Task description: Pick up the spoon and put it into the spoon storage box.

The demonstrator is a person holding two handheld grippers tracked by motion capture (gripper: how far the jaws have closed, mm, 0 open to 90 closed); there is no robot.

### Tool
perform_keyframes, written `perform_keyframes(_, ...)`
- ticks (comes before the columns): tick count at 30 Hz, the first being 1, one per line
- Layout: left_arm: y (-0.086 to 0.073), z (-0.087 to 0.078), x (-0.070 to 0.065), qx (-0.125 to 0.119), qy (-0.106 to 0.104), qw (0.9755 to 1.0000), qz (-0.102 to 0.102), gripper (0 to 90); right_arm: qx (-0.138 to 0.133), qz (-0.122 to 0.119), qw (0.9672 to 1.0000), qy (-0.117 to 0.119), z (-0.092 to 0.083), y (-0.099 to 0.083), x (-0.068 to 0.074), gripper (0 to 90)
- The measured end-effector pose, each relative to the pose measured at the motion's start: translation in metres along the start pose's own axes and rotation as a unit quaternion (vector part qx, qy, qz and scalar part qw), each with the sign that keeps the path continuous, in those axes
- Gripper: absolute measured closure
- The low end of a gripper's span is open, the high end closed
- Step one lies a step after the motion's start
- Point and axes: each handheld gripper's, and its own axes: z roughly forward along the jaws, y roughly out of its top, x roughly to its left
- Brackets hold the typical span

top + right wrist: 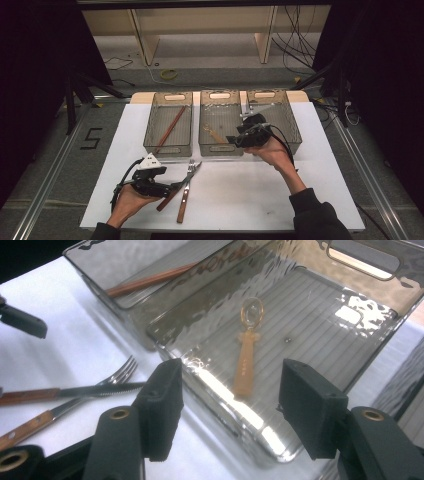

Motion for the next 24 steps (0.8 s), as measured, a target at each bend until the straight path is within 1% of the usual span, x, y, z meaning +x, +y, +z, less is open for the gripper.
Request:
perform_keyframes(2,0.001,0.000,-0.001,0.008,0.001,1.0000,0.005,17.9,-0.002,-0.001,1.0000,0.002,-0.003,-0.005,0.001,43.4)
perform_keyframes(8,0.001,0.001,-0.002,0.031,0.003,0.9995,0.005,19.3,-0.005,-0.006,0.9999,0.006,-0.013,-0.020,0.006,42.5)
perform_keyframes(11,0.003,0.000,-0.003,0.038,0.002,0.9992,0.009,19.7,-0.008,-0.007,0.9999,0.010,-0.019,-0.027,0.008,41.5)
perform_keyframes(17,0.003,0.000,-0.004,0.053,0.003,0.9985,0.013,20.0,-0.001,-0.009,0.9996,0.026,-0.026,-0.043,0.011,40.2)
perform_keyframes(20,0.003,0.000,-0.004,0.059,0.002,0.9982,0.013,20.3,0.000,-0.007,0.9996,0.027,-0.030,-0.049,0.012,39.9)
perform_keyframes(22,0.003,0.000,-0.005,0.064,0.001,0.9978,0.014,20.5,0.001,-0.009,0.9995,0.032,-0.031,-0.053,0.013,38.9)
perform_keyframes(24,0.003,0.000,-0.006,0.067,0.001,0.9976,0.014,21.0,0.007,-0.008,0.9991,0.042,-0.031,-0.057,0.015,36.9)
